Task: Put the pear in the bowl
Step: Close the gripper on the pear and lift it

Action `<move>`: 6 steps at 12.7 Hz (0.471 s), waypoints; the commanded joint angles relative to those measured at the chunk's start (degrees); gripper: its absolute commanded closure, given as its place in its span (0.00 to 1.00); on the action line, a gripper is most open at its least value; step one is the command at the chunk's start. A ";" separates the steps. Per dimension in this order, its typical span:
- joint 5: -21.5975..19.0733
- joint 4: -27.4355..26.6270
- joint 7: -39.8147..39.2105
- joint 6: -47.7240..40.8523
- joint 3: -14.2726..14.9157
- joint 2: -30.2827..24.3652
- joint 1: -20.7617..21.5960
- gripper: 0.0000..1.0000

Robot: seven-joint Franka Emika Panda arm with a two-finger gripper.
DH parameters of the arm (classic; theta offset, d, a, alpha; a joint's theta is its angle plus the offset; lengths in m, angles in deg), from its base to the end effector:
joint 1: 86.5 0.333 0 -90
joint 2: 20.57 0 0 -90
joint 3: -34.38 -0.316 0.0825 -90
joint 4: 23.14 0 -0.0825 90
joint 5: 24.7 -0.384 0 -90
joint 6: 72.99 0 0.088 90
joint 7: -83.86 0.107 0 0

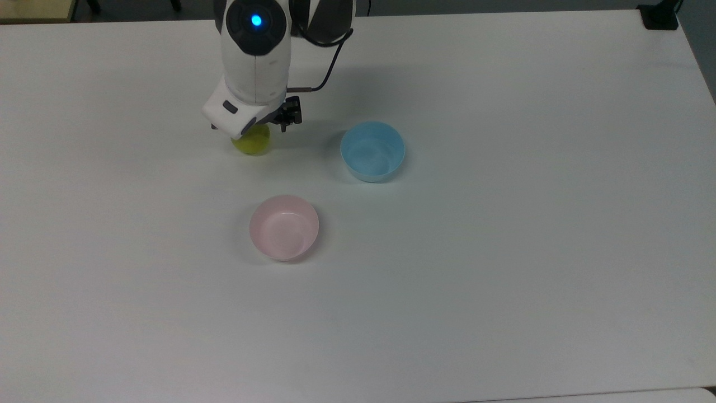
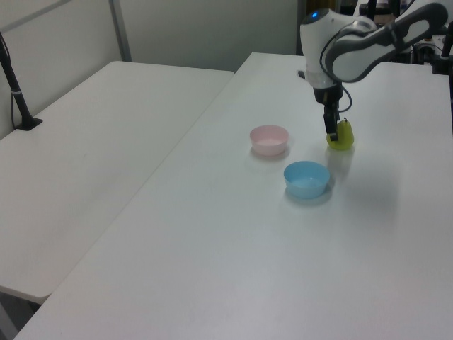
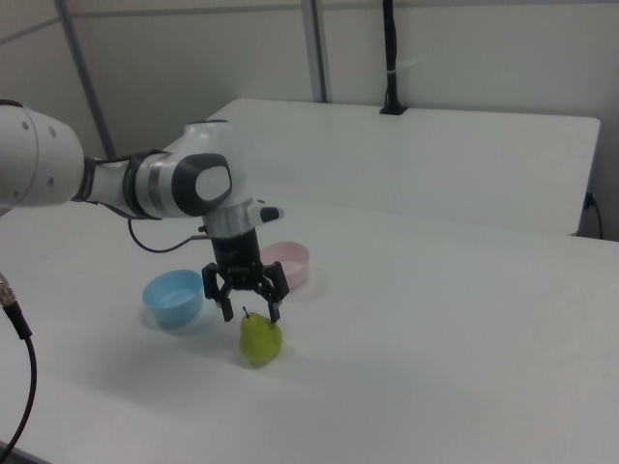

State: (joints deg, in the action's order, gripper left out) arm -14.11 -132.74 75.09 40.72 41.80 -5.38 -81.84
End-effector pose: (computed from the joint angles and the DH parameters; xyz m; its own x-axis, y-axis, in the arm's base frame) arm 0.5902 -0.0369 0.3456 0.9590 0.1737 -0.2239 0.2104 -0.9657 0.1520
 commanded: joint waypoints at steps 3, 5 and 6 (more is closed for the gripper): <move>3.64 -1.23 -1.51 1.86 0.31 2.12 -0.44 0.12; 3.73 -1.23 -1.60 1.78 0.31 2.12 -0.44 0.40; 3.73 -1.14 -1.77 1.52 0.31 1.95 -0.36 0.53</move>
State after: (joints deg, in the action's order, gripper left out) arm -11.29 -132.84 74.94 40.80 41.92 -2.83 -82.15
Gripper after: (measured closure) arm 0.260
